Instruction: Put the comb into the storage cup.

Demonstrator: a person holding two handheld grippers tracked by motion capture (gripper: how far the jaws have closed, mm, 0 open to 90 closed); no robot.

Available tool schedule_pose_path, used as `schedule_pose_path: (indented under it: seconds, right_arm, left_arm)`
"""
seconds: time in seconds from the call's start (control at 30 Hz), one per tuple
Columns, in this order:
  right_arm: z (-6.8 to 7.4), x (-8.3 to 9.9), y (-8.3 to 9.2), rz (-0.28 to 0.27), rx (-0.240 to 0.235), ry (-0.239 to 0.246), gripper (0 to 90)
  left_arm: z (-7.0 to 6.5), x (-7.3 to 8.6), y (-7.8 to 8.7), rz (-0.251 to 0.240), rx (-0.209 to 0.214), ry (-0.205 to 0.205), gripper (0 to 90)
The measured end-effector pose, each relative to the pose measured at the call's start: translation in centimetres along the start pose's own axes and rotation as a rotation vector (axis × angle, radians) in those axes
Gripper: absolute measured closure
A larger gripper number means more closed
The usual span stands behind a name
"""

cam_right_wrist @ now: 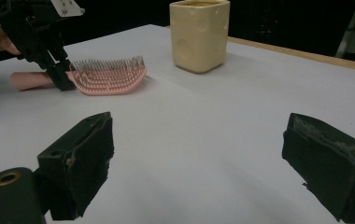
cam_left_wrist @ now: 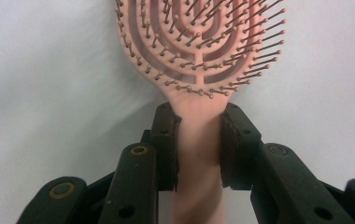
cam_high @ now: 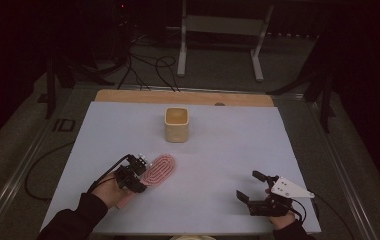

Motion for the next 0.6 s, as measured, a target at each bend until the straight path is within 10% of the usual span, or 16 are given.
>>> schedule_pose_path:
  seconds: [0.6]
  right_arm:
    - [0.0, 0.0, -0.1, -0.001, -0.001, 0.0, 9.0]
  left_arm:
    - [-1.5, -1.3, 2.2, -0.137, 0.005, -0.051, 71.3]
Point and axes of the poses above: each handheld gripper's, and its own axes: y roughly backward along the jaws, x roughly out of its underside, z roughly to its left, the point moved 7 cm from there along -y, roughly forward along the jaws, and after that the axes turned 11 degrees about z, right-handed, at the moved point
